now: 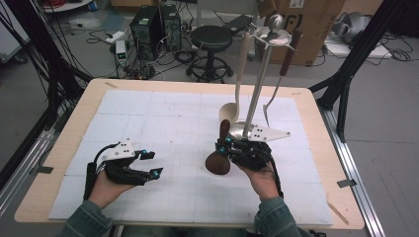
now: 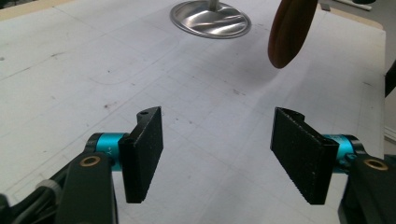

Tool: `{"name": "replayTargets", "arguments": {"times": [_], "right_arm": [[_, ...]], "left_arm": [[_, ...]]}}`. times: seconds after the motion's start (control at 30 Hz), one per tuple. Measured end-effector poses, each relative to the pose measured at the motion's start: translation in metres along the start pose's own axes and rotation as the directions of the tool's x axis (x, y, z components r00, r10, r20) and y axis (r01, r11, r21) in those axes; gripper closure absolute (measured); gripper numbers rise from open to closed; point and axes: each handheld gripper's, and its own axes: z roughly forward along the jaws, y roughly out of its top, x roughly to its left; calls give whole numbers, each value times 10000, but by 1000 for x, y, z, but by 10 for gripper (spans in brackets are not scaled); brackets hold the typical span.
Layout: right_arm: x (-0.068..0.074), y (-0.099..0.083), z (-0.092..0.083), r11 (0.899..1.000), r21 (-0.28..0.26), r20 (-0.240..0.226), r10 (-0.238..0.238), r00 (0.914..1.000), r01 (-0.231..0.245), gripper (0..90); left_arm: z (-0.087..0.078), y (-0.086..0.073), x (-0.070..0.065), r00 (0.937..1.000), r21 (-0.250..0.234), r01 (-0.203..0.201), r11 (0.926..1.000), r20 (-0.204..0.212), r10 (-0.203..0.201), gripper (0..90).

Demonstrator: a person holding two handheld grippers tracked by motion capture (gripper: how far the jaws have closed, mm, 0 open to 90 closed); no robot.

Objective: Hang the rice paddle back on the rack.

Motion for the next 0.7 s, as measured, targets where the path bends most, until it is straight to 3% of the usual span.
{"name": "replayTargets", "arguments": {"times": [0.7], "right_arm": [[-10,16,-15,9999,-136,349,-102,9993,107,767]], "left_arm": [[-4,-1,5,9983,30,151,9999,-556,-149,205]]}}
